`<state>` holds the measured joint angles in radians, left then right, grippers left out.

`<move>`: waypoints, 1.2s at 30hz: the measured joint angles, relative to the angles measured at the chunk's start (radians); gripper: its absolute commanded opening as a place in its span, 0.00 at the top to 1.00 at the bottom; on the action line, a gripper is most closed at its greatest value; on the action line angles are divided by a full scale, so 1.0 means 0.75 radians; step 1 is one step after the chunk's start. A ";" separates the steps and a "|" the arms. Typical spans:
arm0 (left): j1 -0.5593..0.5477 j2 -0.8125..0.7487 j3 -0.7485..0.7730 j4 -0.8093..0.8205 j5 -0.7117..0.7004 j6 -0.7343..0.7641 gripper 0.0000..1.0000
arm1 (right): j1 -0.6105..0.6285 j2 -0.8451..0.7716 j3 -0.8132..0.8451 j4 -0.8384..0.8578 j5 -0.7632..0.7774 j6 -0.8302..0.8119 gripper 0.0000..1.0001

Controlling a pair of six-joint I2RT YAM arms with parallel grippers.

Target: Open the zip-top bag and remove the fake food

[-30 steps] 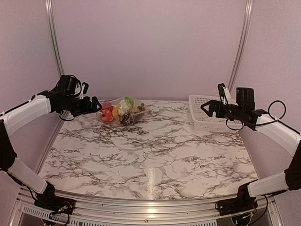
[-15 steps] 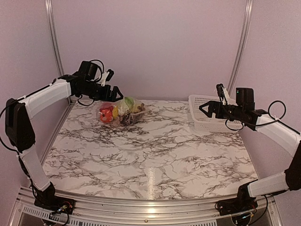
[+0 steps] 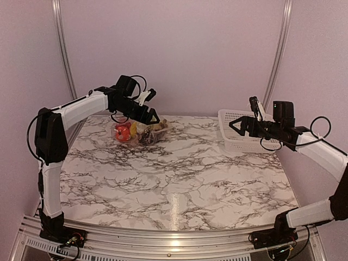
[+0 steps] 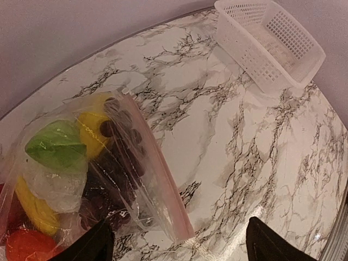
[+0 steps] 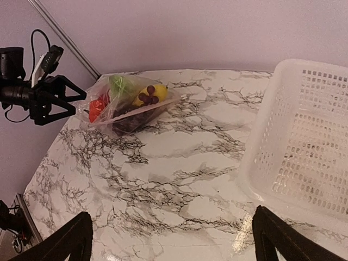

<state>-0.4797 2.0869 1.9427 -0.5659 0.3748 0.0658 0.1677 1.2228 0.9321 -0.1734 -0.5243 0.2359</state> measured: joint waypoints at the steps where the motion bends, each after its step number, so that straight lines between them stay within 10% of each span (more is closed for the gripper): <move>1: -0.004 0.025 0.020 -0.001 0.009 0.008 0.25 | 0.000 0.000 0.000 -0.001 -0.003 -0.001 0.01; 26: -0.100 0.272 0.139 -0.033 -0.240 -0.031 0.81 | 0.000 0.096 0.097 -0.035 -0.012 -0.046 0.01; 32: -0.103 0.276 0.139 -0.057 -0.294 0.006 0.85 | -0.001 0.138 0.157 -0.078 -0.011 -0.095 0.01; 36: -0.104 0.276 0.137 -0.071 -0.303 0.026 0.66 | -0.001 0.142 0.170 -0.096 -0.012 -0.111 0.01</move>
<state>-0.5575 2.2940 2.0457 -0.6189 0.1478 0.0856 0.1673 1.3293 1.0599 -0.2455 -0.5331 0.1524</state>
